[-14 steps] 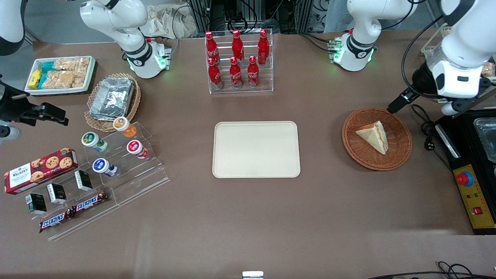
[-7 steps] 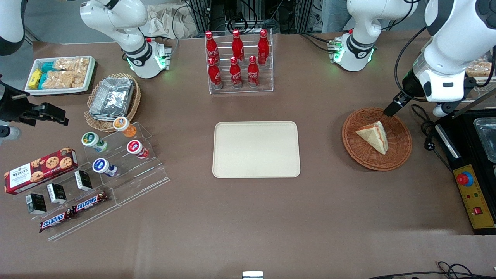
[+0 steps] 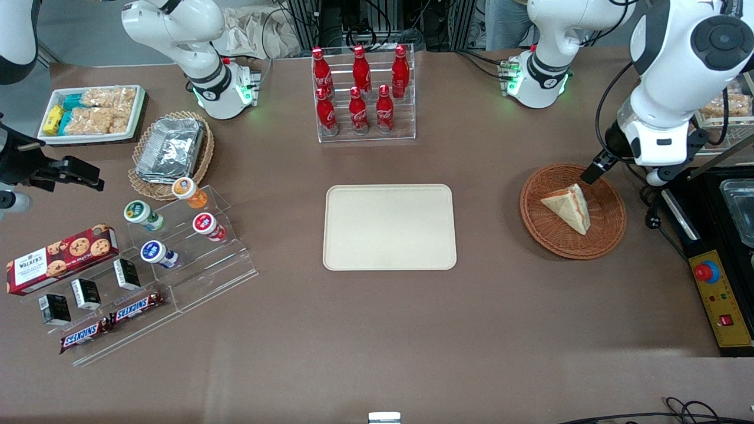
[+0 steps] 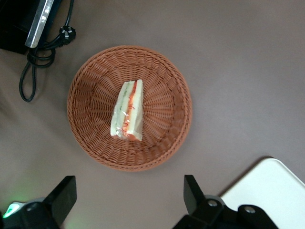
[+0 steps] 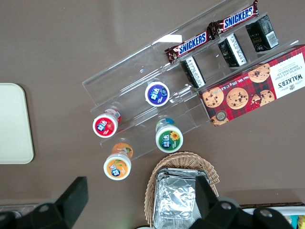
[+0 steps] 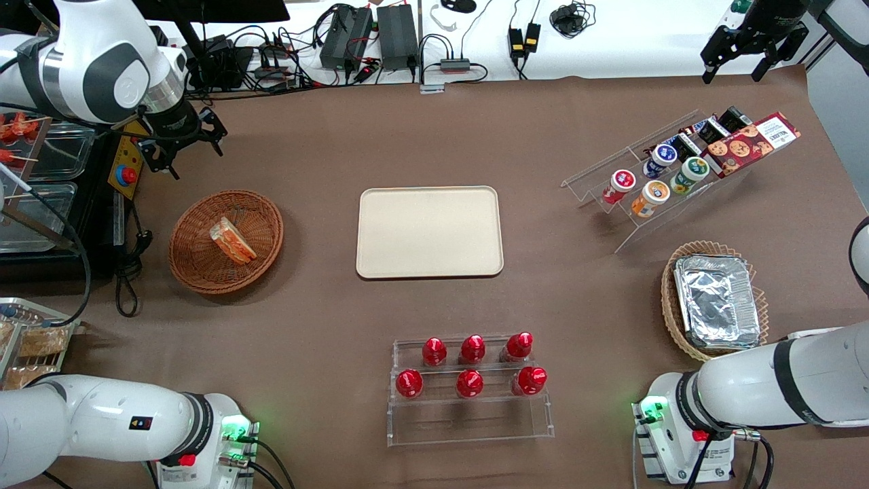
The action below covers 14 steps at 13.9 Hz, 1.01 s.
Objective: Place sandwich from basket to tray
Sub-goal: 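Align the open left gripper with the sandwich and lower toward it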
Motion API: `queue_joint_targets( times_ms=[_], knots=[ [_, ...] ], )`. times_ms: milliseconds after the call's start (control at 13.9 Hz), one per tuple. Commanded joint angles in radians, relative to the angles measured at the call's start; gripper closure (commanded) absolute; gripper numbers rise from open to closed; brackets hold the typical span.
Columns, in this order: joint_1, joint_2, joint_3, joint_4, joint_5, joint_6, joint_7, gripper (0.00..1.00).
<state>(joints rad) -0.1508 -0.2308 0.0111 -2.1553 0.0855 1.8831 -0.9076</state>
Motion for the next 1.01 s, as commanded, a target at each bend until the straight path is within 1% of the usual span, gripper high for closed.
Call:
queue_joint_targets(
  times_ms=[0, 216, 431, 575, 719, 790, 862, 934],
  knots=[
    [0.0, -0.033, 0.021, -0.055, 0.016, 0.036, 0.041, 0.0],
    [0.02, -0.035, 0.024, -0.1, 0.019, 0.085, 0.042, 0.0],
    [0.031, -0.029, 0.026, -0.089, 0.017, 0.088, 0.044, 0.0],
    [0.028, -0.007, 0.058, -0.089, 0.016, 0.12, 0.061, 0.0],
    [0.016, 0.039, 0.046, -0.087, 0.014, 0.14, 0.055, 0.0],
    [0.025, 0.039, 0.037, -0.074, -0.001, 0.152, 0.055, 0.0],
    [0.03, 0.044, 0.046, -0.071, 0.014, 0.184, 0.1, 0.0],
    [0.031, 0.03, 0.065, -0.058, 0.01, 0.165, 0.134, 0.0]
  ],
)
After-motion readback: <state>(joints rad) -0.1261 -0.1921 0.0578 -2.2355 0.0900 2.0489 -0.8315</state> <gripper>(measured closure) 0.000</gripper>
